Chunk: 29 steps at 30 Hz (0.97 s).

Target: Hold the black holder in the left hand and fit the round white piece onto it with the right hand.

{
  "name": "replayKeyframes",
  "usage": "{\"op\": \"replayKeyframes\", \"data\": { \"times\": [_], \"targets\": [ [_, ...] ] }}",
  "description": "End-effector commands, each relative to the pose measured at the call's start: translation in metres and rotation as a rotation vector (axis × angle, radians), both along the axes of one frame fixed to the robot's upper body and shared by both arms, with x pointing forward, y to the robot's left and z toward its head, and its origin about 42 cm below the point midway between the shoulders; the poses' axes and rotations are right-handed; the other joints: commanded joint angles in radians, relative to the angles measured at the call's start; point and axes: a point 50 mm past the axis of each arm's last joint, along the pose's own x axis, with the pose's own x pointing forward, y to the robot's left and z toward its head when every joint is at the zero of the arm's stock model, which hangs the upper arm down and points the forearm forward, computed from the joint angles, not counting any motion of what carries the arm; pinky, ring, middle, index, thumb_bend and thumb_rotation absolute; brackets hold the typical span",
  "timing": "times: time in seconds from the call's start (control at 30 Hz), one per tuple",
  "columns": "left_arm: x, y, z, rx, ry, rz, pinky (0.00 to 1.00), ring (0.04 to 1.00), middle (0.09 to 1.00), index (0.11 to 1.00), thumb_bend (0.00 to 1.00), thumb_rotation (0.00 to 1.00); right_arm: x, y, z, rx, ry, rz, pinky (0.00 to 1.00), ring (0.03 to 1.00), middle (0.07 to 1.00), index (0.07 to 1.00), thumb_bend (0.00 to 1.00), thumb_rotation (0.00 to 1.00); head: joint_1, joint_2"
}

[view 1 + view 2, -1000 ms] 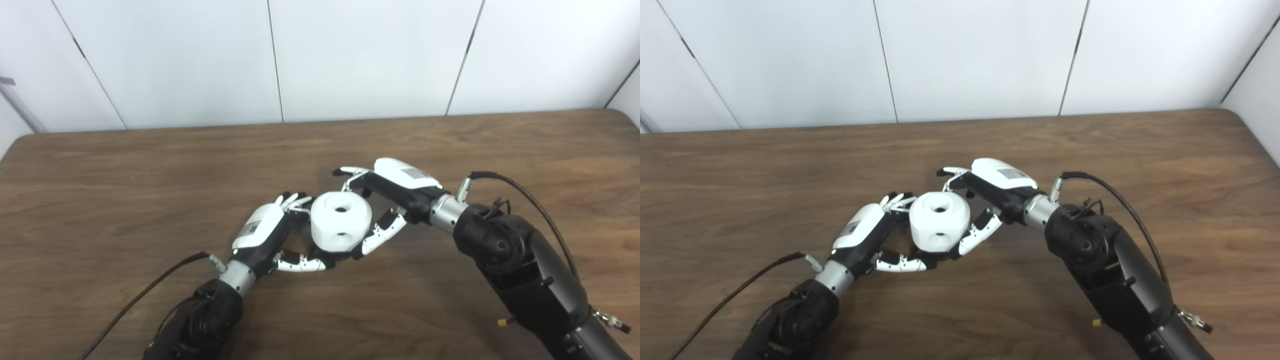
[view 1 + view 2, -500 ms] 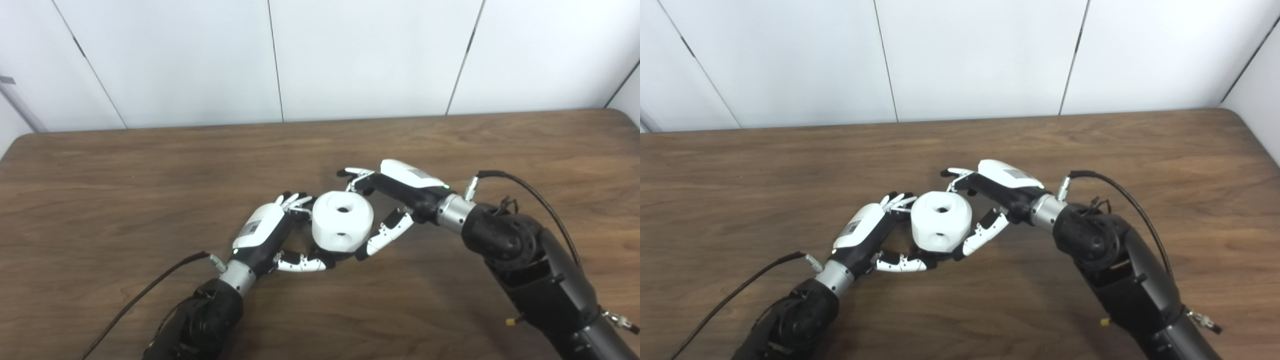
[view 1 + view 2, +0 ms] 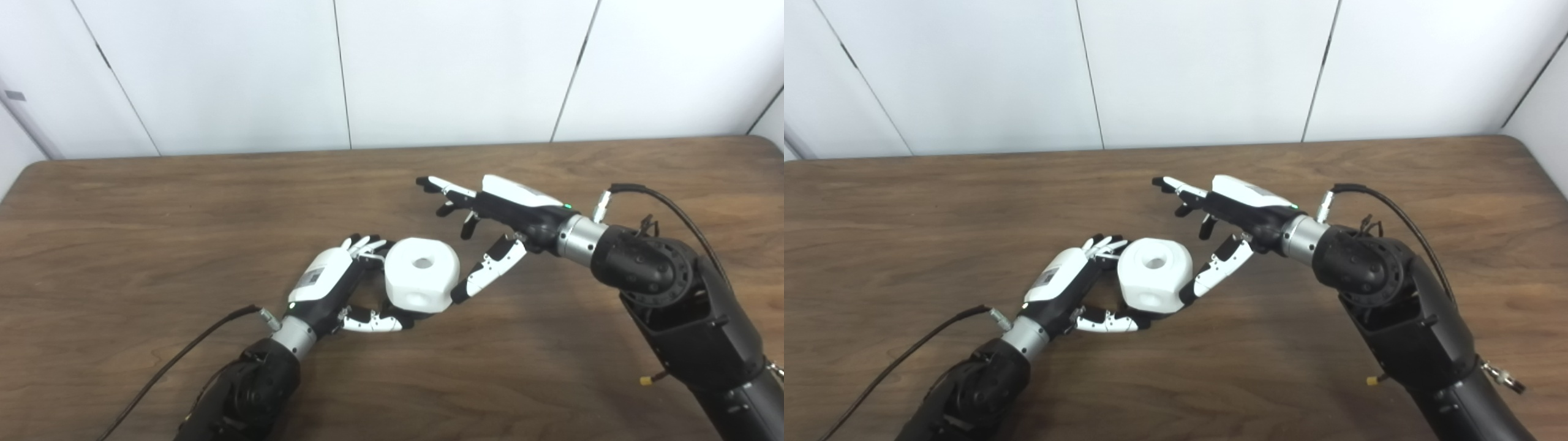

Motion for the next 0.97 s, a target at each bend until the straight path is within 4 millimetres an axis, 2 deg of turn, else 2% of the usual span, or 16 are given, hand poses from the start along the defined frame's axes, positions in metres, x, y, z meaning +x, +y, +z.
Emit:
{"op": "replayKeyframes", "data": {
  "times": [0.0, 0.13, 0.2, 0.3, 0.37, 0.4, 0.57, 0.67, 0.77, 0.8, 0.83, 0.87, 0.93],
  "targets": [
    [-0.017, 0.002, -0.034, 0.071, 0.187, -0.030, 1.00, 0.977, 0.906, 0.484, 0.52, 0.06, 0.002, -0.003, 0.026, 0.006, -0.094, 0.009, 0.63, 0.844, 0.975, 1.000, 1.00, 0.35, 0.001, 0.000],
    [-0.018, 0.002, -0.034, 0.074, 0.184, -0.029, 1.00, 0.977, 0.906, 0.484, 0.52, 0.06, 0.003, -0.010, 0.023, -0.029, -0.088, 0.002, 0.67, 0.843, 0.973, 1.000, 1.00, 0.33, -0.001, -0.006],
    [-0.018, 0.002, -0.035, 0.075, 0.183, -0.029, 1.00, 0.976, 0.906, 0.484, 0.52, 0.06, 0.003, -0.016, 0.023, -0.067, -0.076, -0.010, 0.70, 0.850, 0.961, 1.000, 0.99, 0.28, -0.007, -0.015],
    [-0.018, 0.003, -0.035, 0.077, 0.183, -0.027, 1.00, 0.977, 0.909, 0.484, 0.52, 0.06, 0.003, -0.028, 0.022, -0.070, -0.087, -0.055, 0.70, 0.852, 0.918, 1.000, 0.90, 0.10, -0.013, -0.019],
    [-0.018, 0.004, -0.036, 0.076, 0.181, -0.025, 1.00, 0.976, 0.910, 0.484, 0.52, 0.06, 0.004, -0.035, 0.020, -0.007, -0.121, -0.111, 0.68, 0.835, 0.886, 0.973, 0.86, 0.02, -0.012, -0.025],
    [-0.018, 0.005, -0.036, 0.076, 0.179, -0.025, 1.00, 0.976, 0.909, 0.484, 0.52, 0.06, 0.004, -0.038, 0.019, 0.042, -0.142, -0.150, 0.66, 0.813, 0.868, 0.921, 0.83, 0.01, -0.013, -0.026],
    [-0.016, 0.008, -0.036, 0.075, 0.173, -0.025, 1.00, 0.972, 0.908, 0.485, 0.52, 0.06, 0.000, -0.050, 0.006, 0.313, -0.251, -0.356, 0.53, 0.699, 0.786, 0.770, 0.72, 0.00, -0.011, -0.033],
    [-0.016, 0.010, -0.034, 0.072, 0.172, -0.020, 1.00, 0.957, 0.911, 0.487, 0.52, 0.06, -0.004, -0.050, -0.004, 0.496, -0.219, -0.411, 0.52, 0.699, 0.776, 0.771, 0.67, 0.11, -0.010, -0.035],
    [-0.015, 0.012, -0.029, 0.072, 0.163, -0.004, 0.97, 0.948, 0.922, 0.496, 0.52, 0.06, -0.009, -0.047, -0.013, 0.659, -0.101, -0.436, 0.56, 0.706, 0.790, 0.802, 0.65, 0.16, -0.005, -0.039],
    [-0.015, 0.014, -0.025, 0.062, 0.155, 0.016, 0.95, 0.951, 0.932, 0.642, 0.68, 0.10, -0.010, -0.046, -0.018, 0.686, -0.075, -0.437, 0.58, 0.711, 0.798, 0.809, 0.65, 0.19, -0.001, -0.040],
    [-0.015, 0.016, -0.023, 0.054, 0.150, 0.029, 0.93, 0.955, 0.945, 0.760, 0.78, 0.14, -0.011, -0.045, -0.020, 0.699, -0.062, -0.438, 0.60, 0.714, 0.803, 0.816, 0.66, 0.22, -0.001, -0.040],
    [-0.015, 0.017, -0.021, 0.044, 0.144, 0.042, 0.91, 0.958, 0.954, 0.834, 0.84, 0.17, -0.012, -0.045, -0.023, 0.709, -0.053, -0.435, 0.61, 0.715, 0.806, 0.821, 0.66, 0.23, 0.007, -0.043],
    [-0.015, 0.023, -0.017, -0.020, 0.118, 0.088, 0.87, 0.949, 0.956, 0.907, 0.87, 0.24, -0.013, -0.043, -0.027, 0.726, -0.036, -0.431, 0.61, 0.709, 0.811, 0.830, 0.67, 0.24, 0.015, -0.045]
  ]
}}
